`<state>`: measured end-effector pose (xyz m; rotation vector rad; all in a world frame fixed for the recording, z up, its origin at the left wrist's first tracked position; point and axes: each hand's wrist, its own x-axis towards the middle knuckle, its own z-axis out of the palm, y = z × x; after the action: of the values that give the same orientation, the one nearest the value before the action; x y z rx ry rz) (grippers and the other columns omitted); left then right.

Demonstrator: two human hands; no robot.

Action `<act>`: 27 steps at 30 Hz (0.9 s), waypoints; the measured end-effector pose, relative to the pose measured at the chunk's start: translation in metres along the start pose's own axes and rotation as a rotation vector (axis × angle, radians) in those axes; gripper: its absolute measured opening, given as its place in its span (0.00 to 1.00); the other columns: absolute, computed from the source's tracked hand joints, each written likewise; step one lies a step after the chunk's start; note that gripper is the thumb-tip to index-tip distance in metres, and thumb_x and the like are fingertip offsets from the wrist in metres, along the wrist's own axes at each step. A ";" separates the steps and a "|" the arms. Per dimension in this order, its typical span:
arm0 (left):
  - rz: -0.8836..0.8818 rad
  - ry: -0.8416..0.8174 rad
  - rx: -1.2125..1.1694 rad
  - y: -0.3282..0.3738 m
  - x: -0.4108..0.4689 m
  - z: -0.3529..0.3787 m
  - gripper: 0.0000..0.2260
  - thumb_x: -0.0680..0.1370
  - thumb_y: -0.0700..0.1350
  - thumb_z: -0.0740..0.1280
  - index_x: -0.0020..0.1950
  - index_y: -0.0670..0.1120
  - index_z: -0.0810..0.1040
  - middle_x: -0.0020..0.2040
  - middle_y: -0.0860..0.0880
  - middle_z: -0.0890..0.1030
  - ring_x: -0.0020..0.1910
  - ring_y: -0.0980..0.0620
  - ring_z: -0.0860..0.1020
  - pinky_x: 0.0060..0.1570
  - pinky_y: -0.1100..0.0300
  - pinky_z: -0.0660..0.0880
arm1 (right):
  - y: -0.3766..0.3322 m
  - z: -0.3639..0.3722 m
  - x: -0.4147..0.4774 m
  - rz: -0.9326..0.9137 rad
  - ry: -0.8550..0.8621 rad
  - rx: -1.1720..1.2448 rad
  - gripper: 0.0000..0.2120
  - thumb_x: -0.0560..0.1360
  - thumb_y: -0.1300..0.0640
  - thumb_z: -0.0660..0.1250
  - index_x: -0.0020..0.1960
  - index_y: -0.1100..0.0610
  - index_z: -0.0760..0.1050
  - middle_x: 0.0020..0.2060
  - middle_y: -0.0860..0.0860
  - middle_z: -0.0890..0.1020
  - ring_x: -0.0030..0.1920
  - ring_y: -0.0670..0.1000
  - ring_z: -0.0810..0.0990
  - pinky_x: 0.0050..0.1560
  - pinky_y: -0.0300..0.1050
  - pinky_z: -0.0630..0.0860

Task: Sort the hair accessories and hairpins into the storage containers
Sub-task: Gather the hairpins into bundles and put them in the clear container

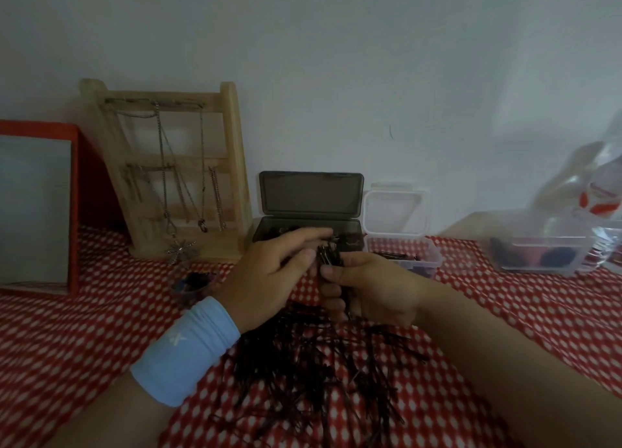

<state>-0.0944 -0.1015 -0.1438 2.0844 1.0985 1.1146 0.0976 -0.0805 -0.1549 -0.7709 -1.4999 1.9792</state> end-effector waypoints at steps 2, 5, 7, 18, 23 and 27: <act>0.043 -0.059 0.098 0.001 0.004 0.003 0.18 0.81 0.51 0.57 0.71 0.58 0.72 0.63 0.59 0.79 0.64 0.66 0.73 0.66 0.66 0.68 | 0.001 -0.003 -0.001 0.023 -0.016 0.017 0.06 0.83 0.58 0.60 0.48 0.56 0.72 0.34 0.50 0.70 0.34 0.49 0.70 0.37 0.44 0.70; 0.067 -0.190 0.307 -0.002 0.013 0.008 0.19 0.82 0.51 0.57 0.74 0.58 0.67 0.72 0.60 0.68 0.71 0.68 0.62 0.72 0.70 0.57 | 0.002 -0.007 -0.002 0.025 0.010 0.036 0.05 0.81 0.56 0.62 0.48 0.58 0.72 0.35 0.51 0.71 0.34 0.49 0.70 0.36 0.43 0.70; 0.030 -0.229 0.268 -0.001 0.018 0.009 0.21 0.84 0.49 0.57 0.77 0.58 0.60 0.74 0.62 0.64 0.72 0.69 0.60 0.72 0.72 0.55 | 0.000 -0.009 -0.004 0.008 0.026 0.042 0.06 0.80 0.56 0.62 0.49 0.59 0.72 0.36 0.53 0.72 0.34 0.50 0.70 0.35 0.42 0.70; -0.212 -0.047 -0.348 0.015 0.024 0.015 0.14 0.84 0.48 0.55 0.68 0.54 0.73 0.66 0.55 0.78 0.65 0.58 0.75 0.67 0.57 0.69 | -0.014 -0.008 -0.005 -0.033 0.040 0.133 0.07 0.80 0.56 0.60 0.46 0.56 0.73 0.33 0.50 0.68 0.32 0.48 0.66 0.34 0.41 0.66; -0.662 0.112 -1.085 0.026 0.024 0.030 0.22 0.83 0.53 0.56 0.70 0.39 0.70 0.64 0.37 0.78 0.63 0.41 0.76 0.67 0.46 0.70 | -0.035 -0.018 -0.005 -0.296 0.061 0.370 0.05 0.80 0.59 0.56 0.47 0.56 0.69 0.35 0.51 0.67 0.34 0.49 0.67 0.38 0.43 0.66; -0.740 0.075 -1.396 0.046 0.020 0.043 0.27 0.83 0.53 0.56 0.68 0.30 0.66 0.65 0.31 0.74 0.67 0.36 0.71 0.68 0.44 0.67 | -0.040 -0.022 -0.005 -0.446 0.208 0.307 0.07 0.81 0.64 0.54 0.48 0.57 0.69 0.34 0.52 0.70 0.34 0.50 0.70 0.40 0.45 0.69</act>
<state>-0.0328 -0.1121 -0.1237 0.4891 0.6294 1.0386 0.1194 -0.0600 -0.1207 -0.4469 -1.0967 1.6778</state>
